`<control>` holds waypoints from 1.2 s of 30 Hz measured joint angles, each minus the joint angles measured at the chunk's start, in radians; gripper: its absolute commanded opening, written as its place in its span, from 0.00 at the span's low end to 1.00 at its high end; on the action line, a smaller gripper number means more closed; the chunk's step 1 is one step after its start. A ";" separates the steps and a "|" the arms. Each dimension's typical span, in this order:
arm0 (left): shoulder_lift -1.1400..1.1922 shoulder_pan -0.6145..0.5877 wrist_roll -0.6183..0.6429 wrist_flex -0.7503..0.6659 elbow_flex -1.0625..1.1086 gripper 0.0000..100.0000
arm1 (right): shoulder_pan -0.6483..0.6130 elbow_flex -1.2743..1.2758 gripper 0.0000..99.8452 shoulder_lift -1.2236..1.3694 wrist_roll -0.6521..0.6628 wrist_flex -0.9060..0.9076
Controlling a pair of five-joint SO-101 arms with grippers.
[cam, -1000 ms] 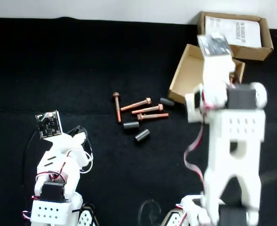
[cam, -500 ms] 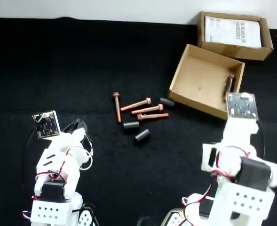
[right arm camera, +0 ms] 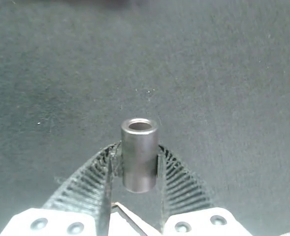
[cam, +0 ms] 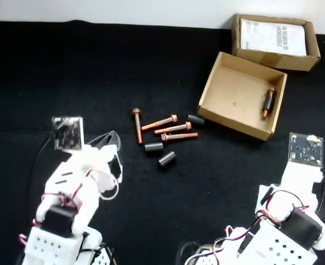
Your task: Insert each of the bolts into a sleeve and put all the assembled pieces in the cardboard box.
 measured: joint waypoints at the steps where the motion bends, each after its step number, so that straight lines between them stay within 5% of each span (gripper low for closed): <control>1: 0.071 0.002 0.000 0.000 -0.041 0.01 | 0.008 0.012 0.01 -0.009 0.000 0.000; 23: 1.522 0.005 0.002 0.000 -0.984 0.02 | 0.032 0.123 0.01 -0.238 0.028 0.000; 36: 1.958 0.003 0.002 0.023 -1.335 0.02 | 0.032 0.130 0.01 -0.241 0.028 0.000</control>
